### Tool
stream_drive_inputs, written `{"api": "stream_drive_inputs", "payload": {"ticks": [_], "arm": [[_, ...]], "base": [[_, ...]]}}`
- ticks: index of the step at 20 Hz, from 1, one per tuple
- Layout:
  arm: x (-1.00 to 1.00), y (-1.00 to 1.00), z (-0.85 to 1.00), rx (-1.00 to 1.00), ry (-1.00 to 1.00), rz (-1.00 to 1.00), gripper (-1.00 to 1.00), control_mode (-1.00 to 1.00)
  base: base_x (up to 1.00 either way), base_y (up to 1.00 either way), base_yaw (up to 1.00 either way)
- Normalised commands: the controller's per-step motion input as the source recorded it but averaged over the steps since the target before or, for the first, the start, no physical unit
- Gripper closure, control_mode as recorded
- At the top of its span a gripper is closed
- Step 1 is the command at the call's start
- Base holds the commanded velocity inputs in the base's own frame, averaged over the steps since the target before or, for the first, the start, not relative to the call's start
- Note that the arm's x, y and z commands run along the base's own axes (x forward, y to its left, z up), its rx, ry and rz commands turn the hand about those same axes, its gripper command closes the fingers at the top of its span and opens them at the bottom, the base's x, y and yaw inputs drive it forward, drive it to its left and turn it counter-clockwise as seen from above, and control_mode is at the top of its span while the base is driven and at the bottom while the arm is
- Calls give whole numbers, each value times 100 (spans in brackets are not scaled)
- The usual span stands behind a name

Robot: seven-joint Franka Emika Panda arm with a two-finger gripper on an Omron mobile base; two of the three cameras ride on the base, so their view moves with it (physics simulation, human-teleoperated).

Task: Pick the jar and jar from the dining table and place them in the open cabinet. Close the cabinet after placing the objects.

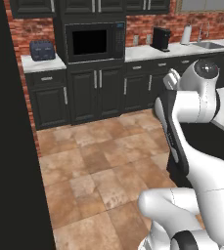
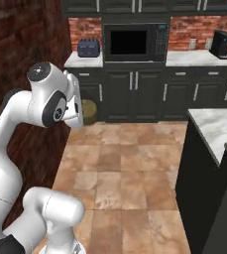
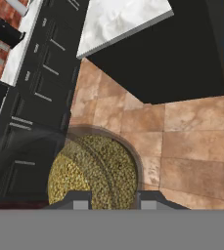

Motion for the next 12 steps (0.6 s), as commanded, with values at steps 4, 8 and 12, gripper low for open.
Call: {"api": "stream_drive_inputs", "payload": {"ticks": [4,8,12], "arm": [[0,0,0,0,0,0,100,100],[0,0,0,0,0,0,100,100],[0,0,0,0,0,0,100,100]], "base": [[81,27,-17],[80,3,-28],[74,0,-32]]}}
